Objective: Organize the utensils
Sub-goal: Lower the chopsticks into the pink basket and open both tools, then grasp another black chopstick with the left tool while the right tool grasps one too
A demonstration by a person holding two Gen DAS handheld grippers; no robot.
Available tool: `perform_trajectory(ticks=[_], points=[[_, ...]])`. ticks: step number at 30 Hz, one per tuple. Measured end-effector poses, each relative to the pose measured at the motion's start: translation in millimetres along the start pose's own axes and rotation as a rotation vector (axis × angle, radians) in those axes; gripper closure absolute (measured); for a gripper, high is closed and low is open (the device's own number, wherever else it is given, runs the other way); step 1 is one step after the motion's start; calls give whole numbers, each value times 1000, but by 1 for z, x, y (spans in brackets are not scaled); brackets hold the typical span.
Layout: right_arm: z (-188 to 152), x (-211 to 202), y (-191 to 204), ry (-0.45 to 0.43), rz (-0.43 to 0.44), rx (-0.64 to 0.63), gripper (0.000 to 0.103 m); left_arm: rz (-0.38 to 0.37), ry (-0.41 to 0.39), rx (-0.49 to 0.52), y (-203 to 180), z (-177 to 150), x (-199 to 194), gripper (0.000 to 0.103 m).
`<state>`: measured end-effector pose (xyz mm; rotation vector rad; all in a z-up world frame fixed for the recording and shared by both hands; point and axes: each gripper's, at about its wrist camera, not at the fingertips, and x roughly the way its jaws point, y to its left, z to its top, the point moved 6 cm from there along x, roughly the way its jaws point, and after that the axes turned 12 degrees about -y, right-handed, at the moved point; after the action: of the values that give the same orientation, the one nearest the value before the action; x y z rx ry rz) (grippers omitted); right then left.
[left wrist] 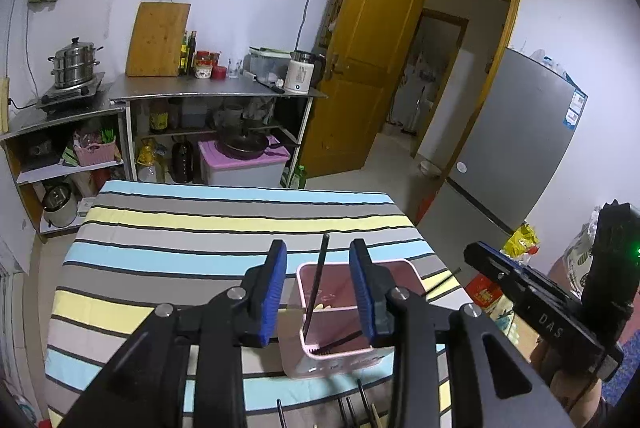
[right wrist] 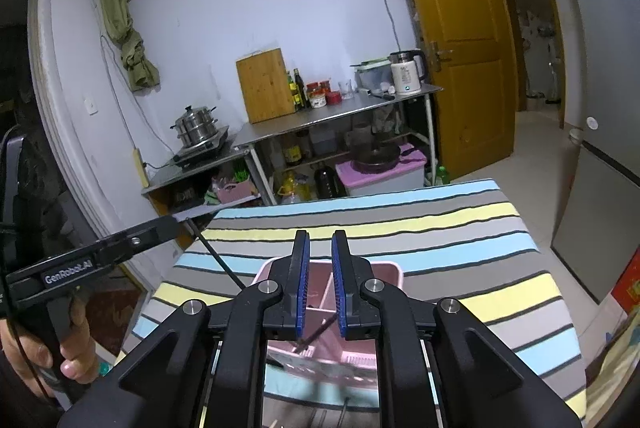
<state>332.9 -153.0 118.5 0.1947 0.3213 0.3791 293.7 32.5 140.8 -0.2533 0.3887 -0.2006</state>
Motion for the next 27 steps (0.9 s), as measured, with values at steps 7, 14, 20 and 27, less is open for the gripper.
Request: perform_trajectory(ticks=[7, 14, 20, 27], points=[[-13, -40, -3, -21, -4, -3, 92, 18, -15, 16, 2, -22, -29, 69], [-44, -67, -3, 11, 14, 5, 92, 40, 23, 38, 7, -65, -48, 69], [-75, -80, -3, 59, 23, -2, 92, 41, 66, 24, 6, -103, -61, 69], [-110, -81, -9, 131, 17, 30, 92, 46, 135, -7, 9, -144, -62, 69]])
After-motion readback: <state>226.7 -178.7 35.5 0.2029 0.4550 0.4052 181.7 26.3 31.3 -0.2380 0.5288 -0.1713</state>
